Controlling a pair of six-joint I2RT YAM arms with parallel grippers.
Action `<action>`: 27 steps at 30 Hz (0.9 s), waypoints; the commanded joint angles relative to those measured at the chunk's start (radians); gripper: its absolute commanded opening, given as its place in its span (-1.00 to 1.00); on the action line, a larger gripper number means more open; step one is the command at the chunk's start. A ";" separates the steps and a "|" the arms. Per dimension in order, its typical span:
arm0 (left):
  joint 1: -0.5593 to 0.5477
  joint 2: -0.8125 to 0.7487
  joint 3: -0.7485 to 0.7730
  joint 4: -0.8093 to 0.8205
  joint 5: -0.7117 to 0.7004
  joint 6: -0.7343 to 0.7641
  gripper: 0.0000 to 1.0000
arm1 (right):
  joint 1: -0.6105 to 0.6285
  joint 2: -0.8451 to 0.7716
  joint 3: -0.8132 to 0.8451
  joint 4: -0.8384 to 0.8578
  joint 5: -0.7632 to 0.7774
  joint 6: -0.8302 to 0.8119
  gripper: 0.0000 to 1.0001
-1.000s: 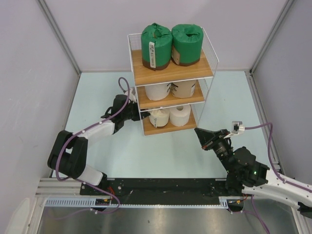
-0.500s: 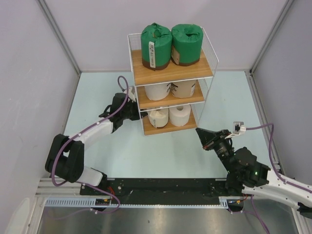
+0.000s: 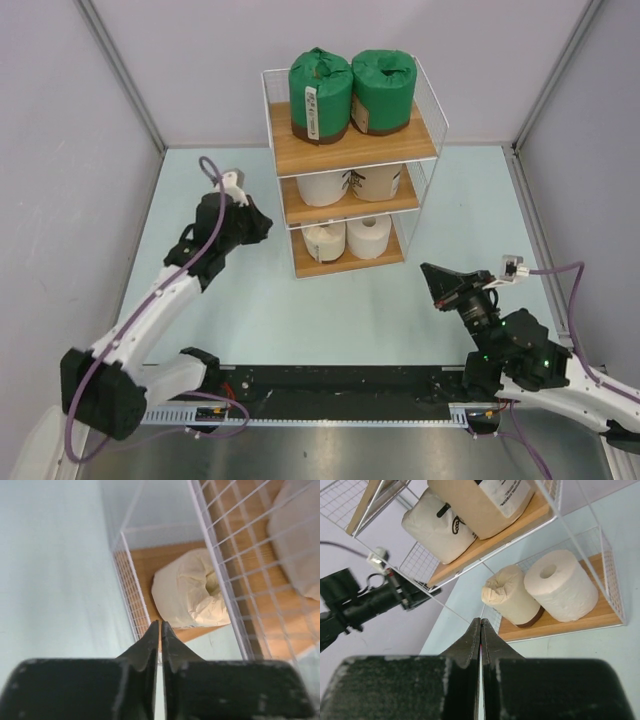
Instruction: Place and organize the paper towels onto the shelf
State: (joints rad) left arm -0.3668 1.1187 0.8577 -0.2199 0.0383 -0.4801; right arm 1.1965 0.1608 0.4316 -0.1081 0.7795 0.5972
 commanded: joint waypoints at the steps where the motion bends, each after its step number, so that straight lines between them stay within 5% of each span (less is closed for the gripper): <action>1: 0.031 -0.192 -0.005 -0.145 -0.136 0.051 -0.65 | 0.005 -0.041 0.081 -0.129 0.073 -0.019 -1.00; 3: 0.035 -0.274 -0.011 -0.202 -0.158 0.057 -0.34 | 0.005 -0.026 0.128 -0.188 0.061 -0.039 -0.97; 4: 0.037 -0.301 -0.013 -0.216 -0.163 0.058 -0.15 | 0.005 0.002 0.148 -0.211 0.060 -0.045 -0.80; 5: 0.037 -0.322 -0.013 -0.252 -0.175 0.060 0.32 | 0.005 0.019 0.198 -0.264 0.058 -0.048 -0.19; 7: 0.037 -0.387 -0.009 -0.282 -0.190 0.058 0.72 | 0.005 0.081 0.254 -0.356 0.075 -0.043 0.27; 8: 0.037 -0.407 -0.002 -0.315 -0.198 0.060 0.98 | 0.005 0.101 0.281 -0.385 0.081 -0.033 0.99; 16: 0.037 -0.500 0.072 -0.469 -0.319 0.057 1.00 | 0.005 0.226 0.501 -0.723 0.289 0.168 0.99; 23: 0.037 -0.577 0.069 -0.539 -0.409 0.060 1.00 | 0.005 0.116 0.507 -0.953 0.434 0.455 0.99; 27: 0.037 -0.617 0.044 -0.541 -0.422 0.055 1.00 | 0.005 0.008 0.507 -1.018 0.429 0.471 0.99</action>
State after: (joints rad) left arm -0.3340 0.5381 0.9070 -0.7372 -0.3370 -0.4328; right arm 1.1965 0.2478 0.9112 -0.9966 1.1271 0.9520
